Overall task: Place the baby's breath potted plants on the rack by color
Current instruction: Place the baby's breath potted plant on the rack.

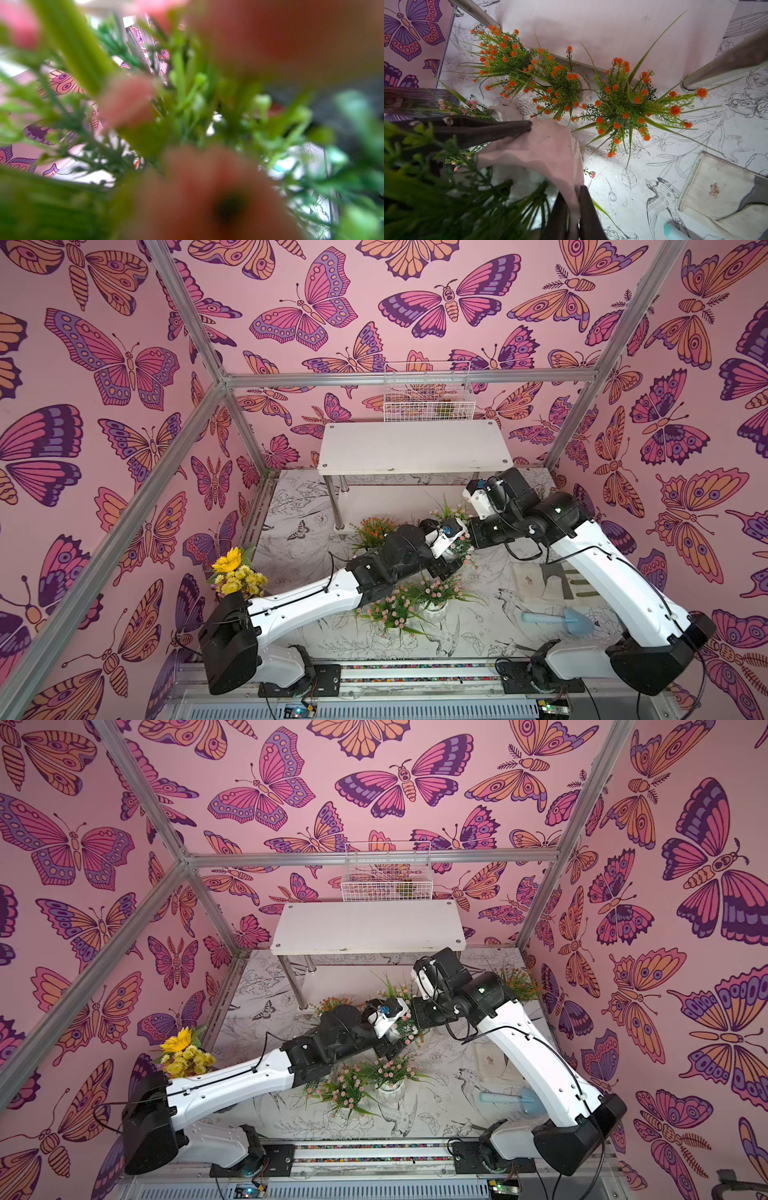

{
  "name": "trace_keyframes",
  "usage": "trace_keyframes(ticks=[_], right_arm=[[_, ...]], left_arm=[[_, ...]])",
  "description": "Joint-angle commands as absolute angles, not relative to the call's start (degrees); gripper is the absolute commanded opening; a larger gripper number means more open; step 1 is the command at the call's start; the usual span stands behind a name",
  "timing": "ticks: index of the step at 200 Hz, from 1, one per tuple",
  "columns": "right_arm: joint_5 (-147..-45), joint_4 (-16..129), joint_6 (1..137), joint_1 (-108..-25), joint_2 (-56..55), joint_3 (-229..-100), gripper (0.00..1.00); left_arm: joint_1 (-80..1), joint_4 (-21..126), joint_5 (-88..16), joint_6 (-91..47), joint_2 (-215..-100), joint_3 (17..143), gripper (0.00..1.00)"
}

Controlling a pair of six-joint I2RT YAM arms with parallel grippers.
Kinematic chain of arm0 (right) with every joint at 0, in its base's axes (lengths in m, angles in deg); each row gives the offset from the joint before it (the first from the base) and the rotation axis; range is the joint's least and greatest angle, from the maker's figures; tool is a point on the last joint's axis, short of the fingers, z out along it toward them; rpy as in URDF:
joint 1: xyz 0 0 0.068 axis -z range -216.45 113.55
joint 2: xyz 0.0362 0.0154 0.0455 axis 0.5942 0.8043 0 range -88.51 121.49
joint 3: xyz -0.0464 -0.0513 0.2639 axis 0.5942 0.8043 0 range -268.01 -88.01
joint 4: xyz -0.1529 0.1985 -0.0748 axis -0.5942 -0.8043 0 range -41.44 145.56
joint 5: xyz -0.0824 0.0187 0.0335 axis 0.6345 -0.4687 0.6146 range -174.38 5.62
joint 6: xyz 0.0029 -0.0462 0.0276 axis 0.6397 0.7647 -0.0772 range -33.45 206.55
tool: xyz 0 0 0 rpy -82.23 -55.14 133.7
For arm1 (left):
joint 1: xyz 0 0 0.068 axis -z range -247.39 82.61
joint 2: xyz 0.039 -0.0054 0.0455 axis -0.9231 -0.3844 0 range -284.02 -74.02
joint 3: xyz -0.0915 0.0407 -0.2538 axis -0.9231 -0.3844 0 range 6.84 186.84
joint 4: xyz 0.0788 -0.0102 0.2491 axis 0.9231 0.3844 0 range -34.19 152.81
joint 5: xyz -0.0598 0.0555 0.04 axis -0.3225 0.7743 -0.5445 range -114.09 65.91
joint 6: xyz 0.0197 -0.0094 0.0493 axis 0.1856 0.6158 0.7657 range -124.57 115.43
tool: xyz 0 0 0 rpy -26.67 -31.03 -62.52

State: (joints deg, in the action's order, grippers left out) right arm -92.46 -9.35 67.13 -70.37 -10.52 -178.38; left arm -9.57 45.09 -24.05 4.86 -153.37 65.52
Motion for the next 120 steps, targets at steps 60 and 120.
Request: trace_keyframes(ticks=[60, 120], right_arm=[[-92.8, -4.9, 67.0, -70.6, -12.1, -177.6, 0.04], [-92.6, -4.3, 67.0, -69.4, -13.8, -176.8, 0.16]], left_arm=[[-9.8, 44.2, -22.5, 3.9, -153.2, 65.6, 0.28], [-11.8, 44.6, -24.3, 1.8, -151.8, 65.6, 0.23]])
